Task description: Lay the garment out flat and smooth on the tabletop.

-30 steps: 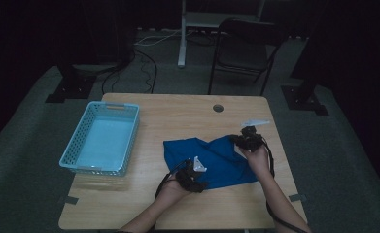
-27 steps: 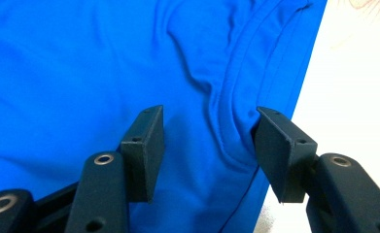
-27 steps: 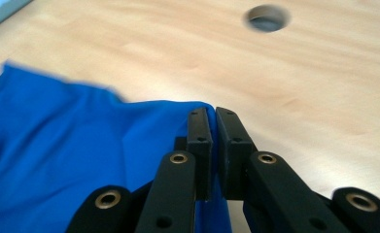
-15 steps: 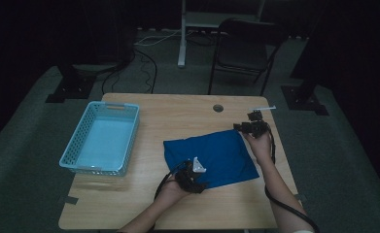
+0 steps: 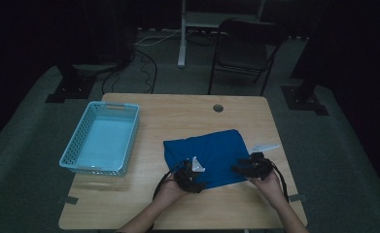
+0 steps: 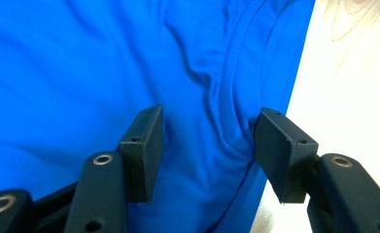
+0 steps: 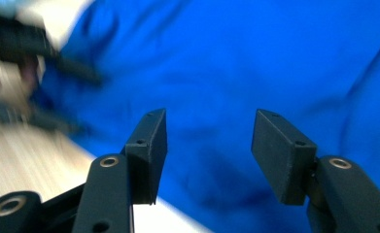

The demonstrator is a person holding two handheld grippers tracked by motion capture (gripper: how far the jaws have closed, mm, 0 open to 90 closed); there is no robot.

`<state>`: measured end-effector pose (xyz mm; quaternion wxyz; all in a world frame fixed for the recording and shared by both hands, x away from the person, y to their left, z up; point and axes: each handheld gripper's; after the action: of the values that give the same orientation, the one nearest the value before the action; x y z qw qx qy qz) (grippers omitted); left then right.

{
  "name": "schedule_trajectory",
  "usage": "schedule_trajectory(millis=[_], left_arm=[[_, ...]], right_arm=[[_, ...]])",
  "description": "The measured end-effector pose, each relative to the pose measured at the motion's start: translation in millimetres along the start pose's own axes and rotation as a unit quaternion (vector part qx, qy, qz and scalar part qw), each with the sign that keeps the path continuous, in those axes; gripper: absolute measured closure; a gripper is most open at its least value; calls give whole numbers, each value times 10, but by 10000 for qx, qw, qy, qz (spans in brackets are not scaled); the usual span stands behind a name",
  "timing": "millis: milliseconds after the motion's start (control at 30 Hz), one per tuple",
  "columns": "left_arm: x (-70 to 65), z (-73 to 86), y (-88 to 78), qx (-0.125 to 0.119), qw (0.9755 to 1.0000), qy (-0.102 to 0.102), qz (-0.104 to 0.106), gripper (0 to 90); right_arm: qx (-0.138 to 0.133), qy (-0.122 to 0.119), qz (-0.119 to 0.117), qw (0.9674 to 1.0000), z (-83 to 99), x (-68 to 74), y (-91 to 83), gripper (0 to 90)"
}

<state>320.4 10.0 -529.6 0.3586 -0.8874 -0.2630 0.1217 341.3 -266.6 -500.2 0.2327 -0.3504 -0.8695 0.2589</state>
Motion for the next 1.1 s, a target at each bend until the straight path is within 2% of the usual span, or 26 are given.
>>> schedule_trajectory(millis=[133,200,267,333,433,500,533,567,633,733,833,933,967,1000,1033,1067,1100], left_arm=[[25,0,-5,-1,10000,-59,22,476],[35,3,-7,-17,9999,-95,43,485],[47,1,-10,-15,9999,-130,51,505],[62,-2,-17,-2,9999,-161,63,506],[90,-9,-53,-79,9997,-242,69,524],[116,-28,-86,-113,9997,-232,54,553],[128,-43,-103,-138,9997,-199,56,620],[139,-64,-122,-144,9998,-150,-16,635],[176,-121,-159,-125,9999,-25,-100,793],[264,-220,-210,-162,9997,20,-181,884],[418,-340,-251,-255,9992,-48,-288,885],[569,-421,-255,-286,9987,-235,-360,884],[612,-443,-255,-266,9986,-315,-337,883],[637,-459,-256,-331,9982,-454,-193,880],[627,-468,-258,-343,9980,-526,-79,826],[587,-472,-241,-285,9982,-518,54,710],[525,-464,-218,-168,9991,-356,162,617]], right_arm=[[298,-362,52,9989,226,88,59,436],[321,-501,76,9982,289,126,82,441],[355,-763,256,9961,320,158,108,502],[374,-927,455,9940,322,169,117,603],[552,-1065,644,9907,267,155,120,756],[620,-1140,670,9893,212,152,118,818],[617,-1155,636,9893,174,150,116,826],[596,-1153,607,9897,128,146,109,829],[466,-1118,557,9911,9,130,94,832],[265,-1014,480,9933,-198,89,79,831],[111,-895,533,9945,-455,5,105,832],[77,-689,538,9961,-645,-98,189,832],[109,-613,554,9965,-706,-127,232,832],[145,-605,602,9962,-758,-150,278,832],[212,-598,679,9957,-814,-167,342,832],[262,-597,708,9954,-850,-186,394,831],[312,-567,730,9952,-878,-206,445,832]])
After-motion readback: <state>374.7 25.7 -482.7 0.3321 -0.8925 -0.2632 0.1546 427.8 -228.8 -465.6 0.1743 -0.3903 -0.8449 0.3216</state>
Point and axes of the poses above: each handheld gripper's, and its own axes: y roughly forward along the jaws, z roughly out of its underside, x roughly to its left, and after that the axes turned 7 degrees about -x, right-handed
